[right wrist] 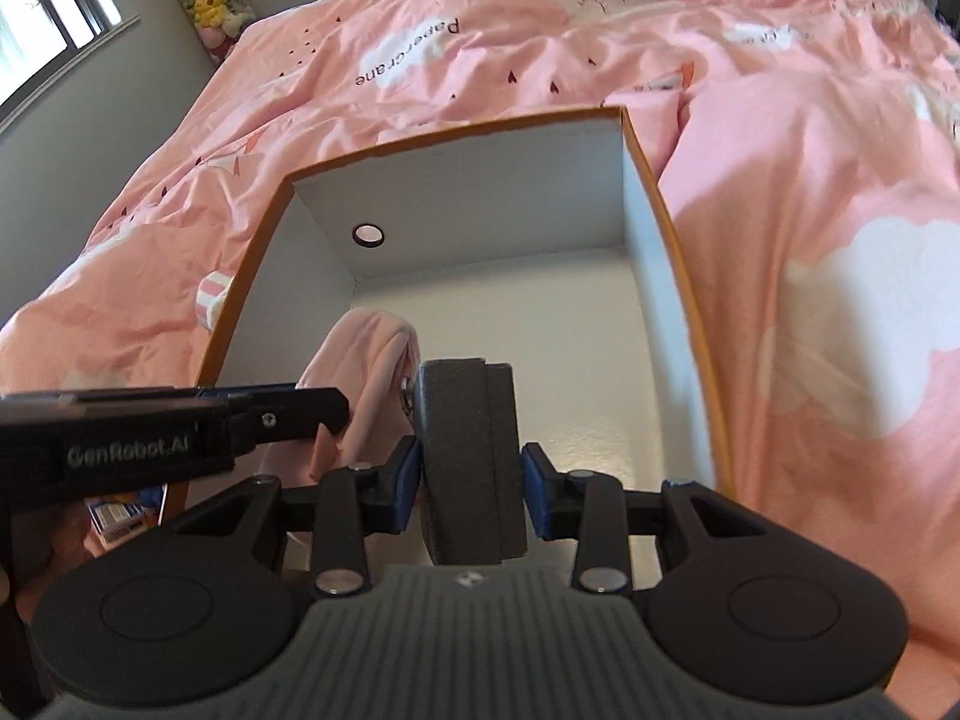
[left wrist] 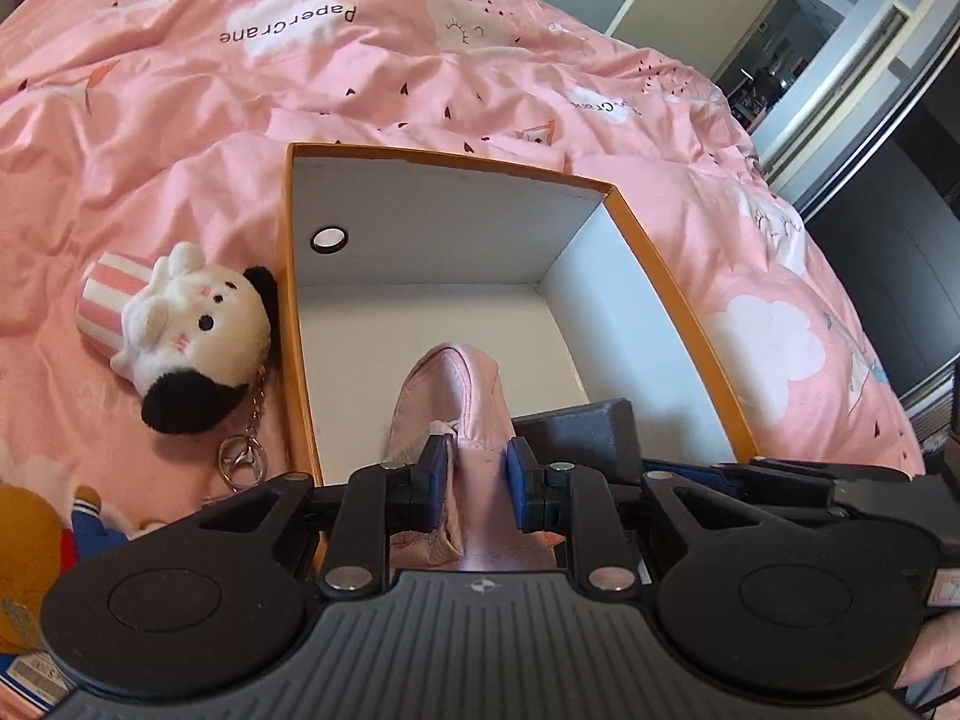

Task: Organize objects
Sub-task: 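Lower the pink pouch into the box with left gripper while right lowers grey box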

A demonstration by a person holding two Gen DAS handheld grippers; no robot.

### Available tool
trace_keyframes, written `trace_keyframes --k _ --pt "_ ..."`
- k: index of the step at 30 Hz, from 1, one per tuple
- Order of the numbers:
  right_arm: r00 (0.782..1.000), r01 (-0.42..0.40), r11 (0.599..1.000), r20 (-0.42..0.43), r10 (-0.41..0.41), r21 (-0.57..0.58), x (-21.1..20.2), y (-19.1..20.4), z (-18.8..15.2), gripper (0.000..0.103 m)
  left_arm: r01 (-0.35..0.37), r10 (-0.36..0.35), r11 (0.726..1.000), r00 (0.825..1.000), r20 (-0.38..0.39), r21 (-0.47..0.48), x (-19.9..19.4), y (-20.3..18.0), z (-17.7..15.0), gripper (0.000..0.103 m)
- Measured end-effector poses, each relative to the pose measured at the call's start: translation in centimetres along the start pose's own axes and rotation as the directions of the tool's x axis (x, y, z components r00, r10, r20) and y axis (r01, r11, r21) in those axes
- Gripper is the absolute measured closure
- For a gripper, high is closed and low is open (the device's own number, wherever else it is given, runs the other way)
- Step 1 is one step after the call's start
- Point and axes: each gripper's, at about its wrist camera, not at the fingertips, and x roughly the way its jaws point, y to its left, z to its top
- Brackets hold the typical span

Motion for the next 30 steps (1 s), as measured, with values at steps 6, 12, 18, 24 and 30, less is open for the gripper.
trace_keyframes --k 6,12,18,24,30 --pt "0.998 -0.032 0.996 -0.050 0.036 0.080 1.1 -0.3 0.0 0.065 -0.112 0.117 0.992 0.990 -0.075 0.066 0.1 -0.8 0.1 0.075" --pt "0.998 -0.033 0.993 -0.051 0.039 0.109 1.3 0.0 -0.5 0.065 -0.134 0.143 0.987 0.984 -0.103 0.087 -0.1 -1.2 0.0 0.068" --pt "0.998 -0.045 0.991 -0.040 0.050 0.125 1.3 0.2 -0.6 0.065 -0.108 0.116 0.991 0.988 -0.100 0.081 -1.3 -0.9 -0.1 0.063" --pt "0.998 -0.061 0.994 -0.024 0.063 0.095 0.7 1.5 -0.2 0.065 -0.073 0.074 0.997 0.996 -0.042 0.027 -3.6 -0.1 -0.1 0.051" --pt "0.996 -0.080 0.995 -0.031 0.082 0.068 0.2 3.1 -0.1 0.066 -0.098 0.099 0.995 0.994 0.041 -0.025 -6.0 1.1 0.0 0.039"
